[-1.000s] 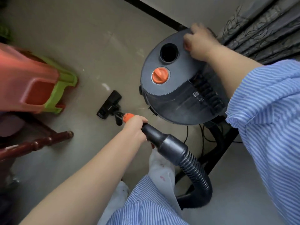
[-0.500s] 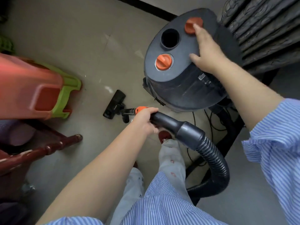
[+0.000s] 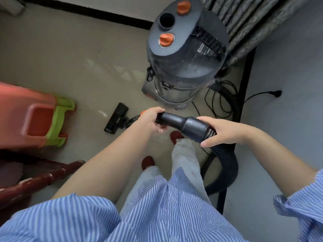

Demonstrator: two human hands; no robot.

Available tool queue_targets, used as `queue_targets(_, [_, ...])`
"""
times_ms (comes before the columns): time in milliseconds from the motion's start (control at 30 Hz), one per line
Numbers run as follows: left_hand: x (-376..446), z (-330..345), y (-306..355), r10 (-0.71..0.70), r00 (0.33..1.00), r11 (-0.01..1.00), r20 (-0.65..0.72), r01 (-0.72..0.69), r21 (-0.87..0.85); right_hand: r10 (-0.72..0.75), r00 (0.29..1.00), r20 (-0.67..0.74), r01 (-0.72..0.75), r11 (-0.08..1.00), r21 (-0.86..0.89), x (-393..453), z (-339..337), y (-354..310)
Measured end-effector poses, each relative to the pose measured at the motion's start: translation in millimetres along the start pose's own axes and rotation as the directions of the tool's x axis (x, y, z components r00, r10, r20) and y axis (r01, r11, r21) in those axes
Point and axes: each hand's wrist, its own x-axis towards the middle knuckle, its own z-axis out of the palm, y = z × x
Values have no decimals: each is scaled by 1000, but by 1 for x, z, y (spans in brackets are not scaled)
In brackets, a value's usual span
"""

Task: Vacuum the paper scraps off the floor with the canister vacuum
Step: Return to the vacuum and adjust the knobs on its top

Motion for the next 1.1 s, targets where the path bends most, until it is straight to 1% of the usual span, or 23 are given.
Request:
queue_targets(100, [-12, -19, -27, -55, 998, 970, -38, 63, 235, 61, 995, -80, -64, 997, -32, -19, 49, -1])
queue_targets(167, [-19, -28, -41, -54, 996, 937, -69, 75, 343, 70, 989, -132, -77, 996, -50, -31, 74, -5])
queue_targets(233, [-25, -32, -50, -29, 995, 925, -94, 63, 375, 54, 981, -185, -68, 995, -70, -41, 88, -11])
queue_targets(333, [-33, -29, -62, 21, 994, 940, -110, 18, 341, 25, 955, -297, -77, 984, -163, -58, 101, -14])
queue_targets(367, [-37, -25, -67, 35, 995, 947, -96, -2, 321, 24, 933, -359, -100, 976, -193, -65, 105, -13])
queue_targets(467, [-54, -4, -91, 65, 998, 959, -19, -57, 279, 17, 834, -551, -186, 950, -252, -100, 113, 2])
queue_targets(533, [-62, 12, -106, 67, 997, 966, 28, -72, 249, -14, 768, -641, -232, 925, -299, -123, 113, 13])
queue_targets(567, [-70, 26, -118, 63, 996, 969, 61, -76, 236, -35, 724, -689, -262, 910, -321, -140, 115, 22])
queue_targets(633, [-79, 41, -136, 46, 993, 983, 105, -64, 174, -75, 643, -762, -310, 885, -348, -161, 118, 35])
queue_targets(700, [-90, 59, -157, 37, 984, 993, 177, -55, 102, -110, 556, -824, -349, 869, -351, -185, 119, 49])
queue_targets(767, [-99, 75, -179, 24, 969, 997, 244, -40, 59, -138, 514, -847, -391, 841, -374, -207, 116, 64])
queue_targets(833, [-107, 88, -197, -15, 959, 997, 284, -9, 82, -147, 512, -846, -428, 811, -400, -225, 113, 78])
queue_targets(933, [-110, 106, -210, -58, 946, 983, 320, -2, 185, -146, 507, -849, -455, 792, -407, -246, 112, 92])
queue_targets(1100, [-116, 138, -235, -114, 938, 946, 328, 2, 324, -137, 467, -874, -503, 772, -389, -277, 117, 121])
